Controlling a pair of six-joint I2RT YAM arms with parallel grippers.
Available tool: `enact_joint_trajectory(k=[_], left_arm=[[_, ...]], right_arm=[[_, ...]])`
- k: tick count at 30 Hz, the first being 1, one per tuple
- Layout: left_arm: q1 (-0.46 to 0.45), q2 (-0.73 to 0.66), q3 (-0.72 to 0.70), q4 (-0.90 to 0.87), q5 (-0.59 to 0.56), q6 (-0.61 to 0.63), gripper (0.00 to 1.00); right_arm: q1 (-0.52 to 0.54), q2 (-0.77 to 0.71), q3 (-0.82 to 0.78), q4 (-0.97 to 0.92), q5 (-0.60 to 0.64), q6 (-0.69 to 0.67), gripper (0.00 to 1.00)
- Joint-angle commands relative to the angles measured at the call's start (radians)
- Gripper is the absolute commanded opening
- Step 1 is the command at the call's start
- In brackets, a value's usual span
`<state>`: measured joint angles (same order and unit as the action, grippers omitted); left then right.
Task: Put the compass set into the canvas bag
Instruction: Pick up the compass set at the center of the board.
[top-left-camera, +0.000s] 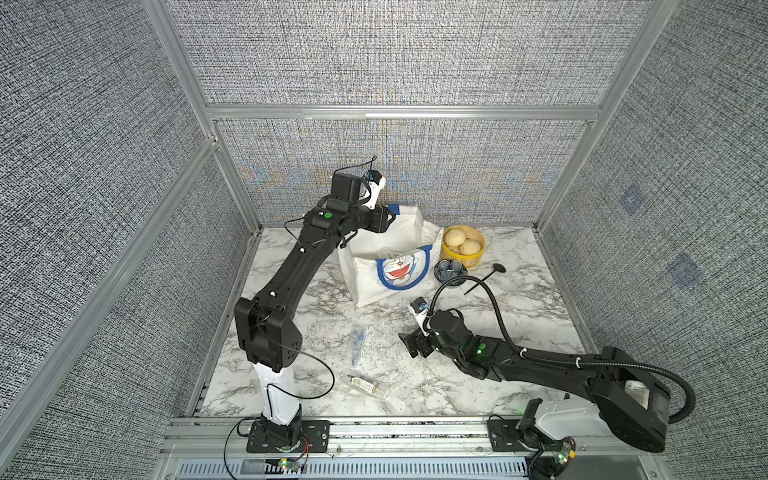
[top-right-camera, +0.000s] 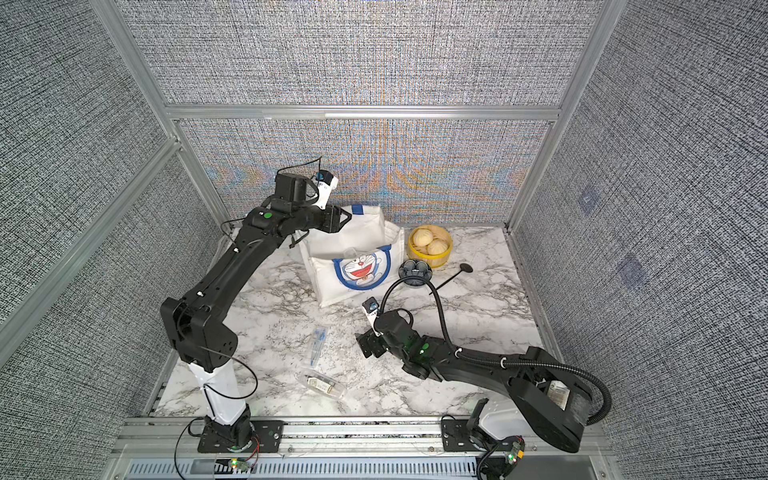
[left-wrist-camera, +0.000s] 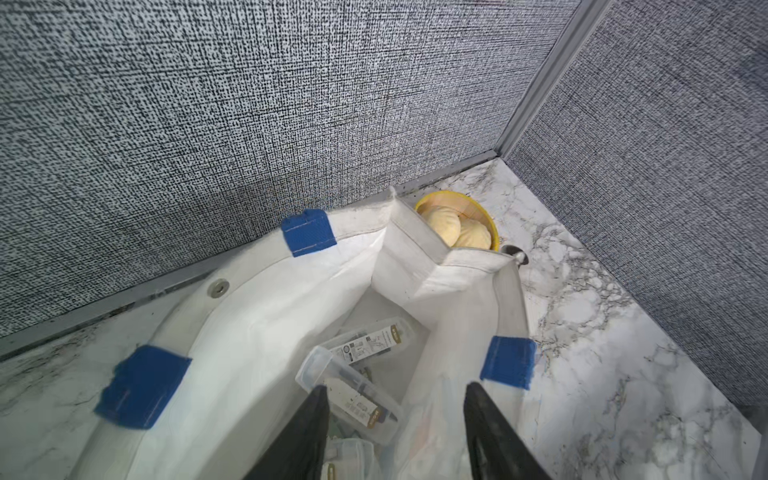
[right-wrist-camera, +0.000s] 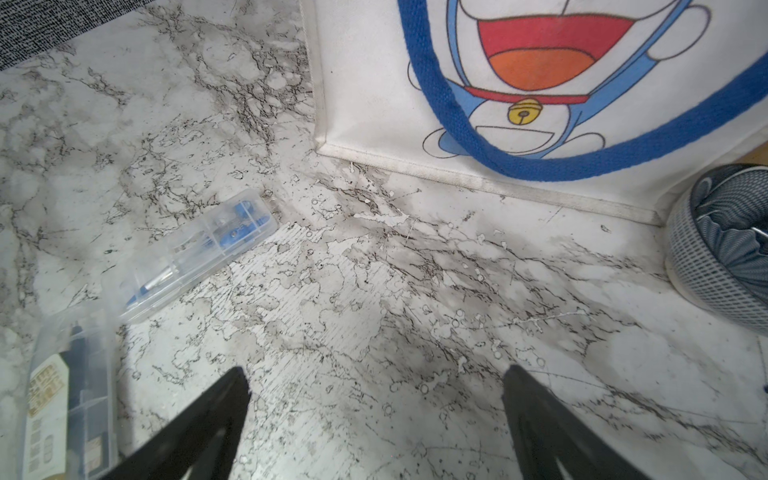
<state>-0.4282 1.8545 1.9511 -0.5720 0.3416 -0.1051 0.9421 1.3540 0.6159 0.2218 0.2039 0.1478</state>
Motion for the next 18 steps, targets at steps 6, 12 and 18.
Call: enact_joint_trajectory(k=[6,12,18], left_arm=[[0.003,-0.195,-0.217,0.077,0.068,-0.068,0.53],[0.006,-0.347,-0.443,0.109,0.035,-0.069,0.53],[0.019,-0.485,-0.649,0.166,-0.032,-0.085,0.53]], right_arm=[[-0.001,0.018,0.019,-0.001,0.005,-0.020,0.95],[0.000,0.045,0.045,-0.042,-0.073,-0.079,0.95],[0.056,0.058,0.161,-0.282,-0.128,-0.114,0.94]])
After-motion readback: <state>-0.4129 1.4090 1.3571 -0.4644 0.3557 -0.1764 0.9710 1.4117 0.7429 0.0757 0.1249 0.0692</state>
